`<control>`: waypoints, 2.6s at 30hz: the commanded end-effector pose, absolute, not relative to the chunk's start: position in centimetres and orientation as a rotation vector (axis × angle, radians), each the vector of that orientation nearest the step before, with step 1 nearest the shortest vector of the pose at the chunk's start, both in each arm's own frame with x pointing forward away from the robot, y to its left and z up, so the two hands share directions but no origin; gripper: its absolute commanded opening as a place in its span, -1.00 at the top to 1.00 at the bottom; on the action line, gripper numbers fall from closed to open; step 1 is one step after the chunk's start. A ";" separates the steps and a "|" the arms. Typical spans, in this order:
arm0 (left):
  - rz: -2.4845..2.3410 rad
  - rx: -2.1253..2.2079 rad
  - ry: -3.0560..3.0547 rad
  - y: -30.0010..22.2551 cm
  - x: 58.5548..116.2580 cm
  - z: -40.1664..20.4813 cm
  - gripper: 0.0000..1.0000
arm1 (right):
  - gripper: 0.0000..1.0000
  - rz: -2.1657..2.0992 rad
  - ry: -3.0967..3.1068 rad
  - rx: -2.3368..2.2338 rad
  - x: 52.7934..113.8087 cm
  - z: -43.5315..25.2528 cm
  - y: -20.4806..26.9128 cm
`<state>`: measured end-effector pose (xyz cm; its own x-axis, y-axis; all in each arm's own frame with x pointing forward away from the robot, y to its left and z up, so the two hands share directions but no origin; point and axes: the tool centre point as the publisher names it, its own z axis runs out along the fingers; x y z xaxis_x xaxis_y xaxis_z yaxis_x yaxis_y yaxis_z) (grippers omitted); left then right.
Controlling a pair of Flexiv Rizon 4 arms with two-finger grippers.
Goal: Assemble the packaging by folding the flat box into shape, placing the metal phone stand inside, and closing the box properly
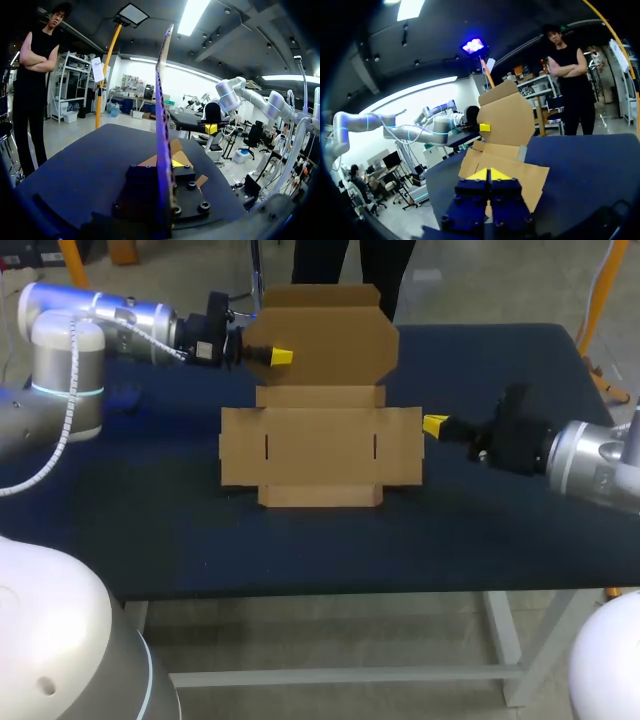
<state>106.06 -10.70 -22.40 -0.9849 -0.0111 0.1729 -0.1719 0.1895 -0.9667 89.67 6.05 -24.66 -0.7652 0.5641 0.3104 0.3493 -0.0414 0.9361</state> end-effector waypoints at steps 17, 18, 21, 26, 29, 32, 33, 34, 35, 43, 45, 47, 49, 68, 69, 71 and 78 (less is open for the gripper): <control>1.913 0.302 -2.393 -12.1 102.7 -19.9 1.00 | 1.00 1.720 2.052 0.891 85.0 -27.8 6.4; 1.915 0.303 -2.394 -12.1 102.6 -19.7 1.00 | 1.00 1.711 2.054 0.890 84.9 -28.0 6.5; 1.924 0.298 -2.402 -12.3 102.1 -19.3 1.00 | 1.00 1.690 2.063 0.886 84.5 -28.4 6.6; 1.952 0.264 -2.406 -12.3 101.0 -18.6 1.00 | 1.00 1.688 2.071 0.874 83.7 -28.8 6.6; 1.962 0.258 -2.407 -12.3 100.5 -18.0 1.00 | 1.00 1.676 2.076 0.868 83.3 -29.0 6.5; 1.974 0.254 -2.412 -12.4 99.8 -17.6 1.00 | 1.00 1.671 2.070 0.863 82.7 -28.9 6.2; 1.975 0.251 -2.413 -12.4 99.5 -17.3 1.00 | 1.00 1.670 2.068 0.862 82.5 -28.9 6.1; 1.978 0.245 -2.411 -12.4 99.3 -17.1 1.00 | 1.00 1.667 2.064 0.861 82.4 -28.9 6.0; 1.981 0.235 -2.413 -12.5 99.0 -16.9 1.00 | 1.00 1.666 2.063 0.861 82.3 -29.0 5.9; 1.996 0.157 -2.411 -12.1 97.4 -16.0 1.00 | 1.00 1.633 2.060 0.844 81.1 -29.5 6.0; 2.002 0.146 -2.404 -12.0 97.0 -15.8 1.00 | 1.00 1.626 2.059 0.843 80.9 -29.6 6.1; 2.003 0.121 -2.392 -11.9 96.7 -15.6 1.00 | 1.00 1.622 2.059 0.843 80.7 -29.7 6.3; 2.003 0.117 -2.395 -11.8 96.6 -15.4 1.00 | 1.00 1.616 2.058 0.845 80.5 -29.8 6.5; 1.996 0.080 -2.411 -9.4 95.4 -14.2 1.00 | 1.00 1.584 2.048 0.842 79.2 -30.4 8.4; 1.994 0.084 -2.408 -9.3 95.4 -14.2 1.00 | 1.00 1.583 2.049 0.843 79.2 -30.4 8.4; 1.988 0.090 -2.410 -9.2 95.4 -14.2 1.00 | 1.00 1.583 2.050 0.846 79.2 -30.6 8.6; 1.967 0.135 -2.379 -9.0 95.4 -14.5 1.00 | 1.00 1.578 2.056 0.847 79.2 -30.6 8.8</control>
<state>95.20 -9.19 -14.43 -0.9949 -0.0377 0.0932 -0.0987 0.1875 -0.9773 78.97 8.34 -30.45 -0.7355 0.6761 0.0444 0.2149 0.1706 0.9616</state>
